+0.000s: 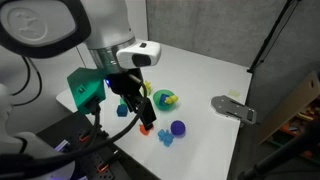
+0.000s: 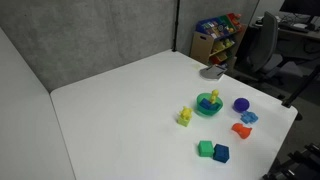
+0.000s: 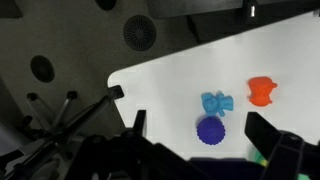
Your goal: Remove the yellow toy from the bowl
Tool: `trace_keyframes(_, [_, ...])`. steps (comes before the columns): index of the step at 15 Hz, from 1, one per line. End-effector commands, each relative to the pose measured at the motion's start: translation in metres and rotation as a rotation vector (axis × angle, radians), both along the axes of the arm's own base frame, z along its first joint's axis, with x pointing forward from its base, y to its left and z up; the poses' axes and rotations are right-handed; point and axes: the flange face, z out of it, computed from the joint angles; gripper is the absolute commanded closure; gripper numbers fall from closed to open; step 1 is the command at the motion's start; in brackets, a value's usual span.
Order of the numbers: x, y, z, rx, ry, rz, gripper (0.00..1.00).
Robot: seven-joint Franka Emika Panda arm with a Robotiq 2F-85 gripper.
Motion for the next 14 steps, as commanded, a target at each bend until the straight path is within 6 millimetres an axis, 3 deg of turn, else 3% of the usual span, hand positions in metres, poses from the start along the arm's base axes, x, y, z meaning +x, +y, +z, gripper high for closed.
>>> trace_keyframes(1, [0.0, 0.0, 0.001, 0.0, 0.001, 0.0, 0.0])
trace_keyframes(10, [0.0, 0.0, 0.001, 0.0, 0.001, 0.0, 0.0])
trace_keyframes(14, [0.016, 0.005, 0.0, 0.003, 0.009, -0.005, 0.0])
